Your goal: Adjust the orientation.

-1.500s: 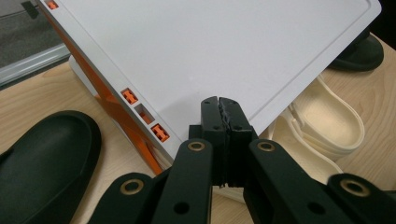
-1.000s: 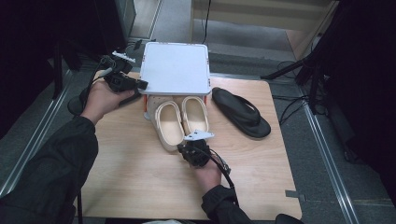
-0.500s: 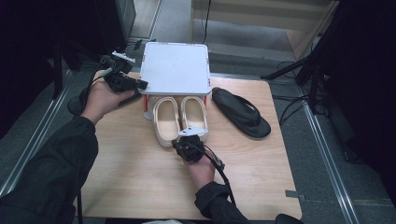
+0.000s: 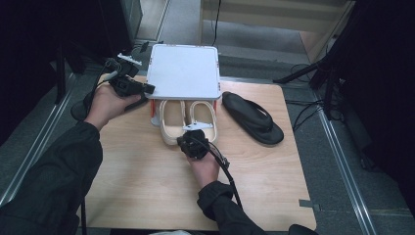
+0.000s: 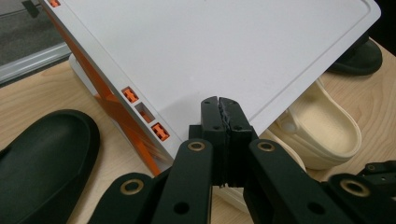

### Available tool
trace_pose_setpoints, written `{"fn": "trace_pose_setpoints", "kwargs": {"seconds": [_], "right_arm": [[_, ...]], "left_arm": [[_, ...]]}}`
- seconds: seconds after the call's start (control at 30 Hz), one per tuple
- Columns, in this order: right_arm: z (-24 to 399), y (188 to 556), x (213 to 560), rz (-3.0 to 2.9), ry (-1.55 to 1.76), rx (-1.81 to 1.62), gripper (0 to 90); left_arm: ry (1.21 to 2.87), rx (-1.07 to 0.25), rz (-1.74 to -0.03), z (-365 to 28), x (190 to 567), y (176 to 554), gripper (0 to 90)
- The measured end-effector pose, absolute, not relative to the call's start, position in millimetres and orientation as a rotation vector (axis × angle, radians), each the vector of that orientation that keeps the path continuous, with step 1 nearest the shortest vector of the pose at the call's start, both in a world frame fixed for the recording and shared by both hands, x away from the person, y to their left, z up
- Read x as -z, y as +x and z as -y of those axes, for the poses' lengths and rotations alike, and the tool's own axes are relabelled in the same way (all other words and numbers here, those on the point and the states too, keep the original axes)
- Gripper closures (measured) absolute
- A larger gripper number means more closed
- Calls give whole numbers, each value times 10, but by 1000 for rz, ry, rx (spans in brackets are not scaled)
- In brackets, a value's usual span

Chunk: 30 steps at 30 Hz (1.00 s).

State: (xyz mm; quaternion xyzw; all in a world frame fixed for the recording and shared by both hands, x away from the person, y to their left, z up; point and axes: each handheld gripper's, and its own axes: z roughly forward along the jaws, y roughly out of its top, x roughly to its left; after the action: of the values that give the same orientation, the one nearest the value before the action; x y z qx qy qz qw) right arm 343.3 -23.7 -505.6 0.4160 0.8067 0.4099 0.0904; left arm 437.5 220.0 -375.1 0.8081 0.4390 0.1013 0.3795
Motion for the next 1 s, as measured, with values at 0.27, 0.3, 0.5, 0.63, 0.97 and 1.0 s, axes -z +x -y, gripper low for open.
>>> {"fn": "trace_pose_setpoints", "kwargs": {"seconds": [0.27, 0.3, 0.5, 0.63, 0.97, 1.0], "right_arm": [[134, 3530, 5030, -2386, 1220, -1164, 900], [127, 3547, 5034, -2384, 1217, -1163, 900], [31, 3657, 5011, -2372, 1237, -1124, 900], [-63, 3759, 4999, -2353, 1274, -1110, 900], [-224, 3983, 4979, -2337, 1291, -1068, 900], [-236, 4010, 4977, -2338, 1288, -1057, 900]], "left_arm": [[2068, -260, -1122, -2194, 3748, 4372, 900], [2068, -261, -1123, -2193, 3747, 4372, 900], [2066, -263, -1122, -2193, 3750, 4372, 900], [2067, -265, -1121, -2192, 3750, 4371, 900], [2072, -281, -1117, -2184, 3750, 4364, 900], [2071, -281, -1117, -2183, 3750, 4363, 900]]}}
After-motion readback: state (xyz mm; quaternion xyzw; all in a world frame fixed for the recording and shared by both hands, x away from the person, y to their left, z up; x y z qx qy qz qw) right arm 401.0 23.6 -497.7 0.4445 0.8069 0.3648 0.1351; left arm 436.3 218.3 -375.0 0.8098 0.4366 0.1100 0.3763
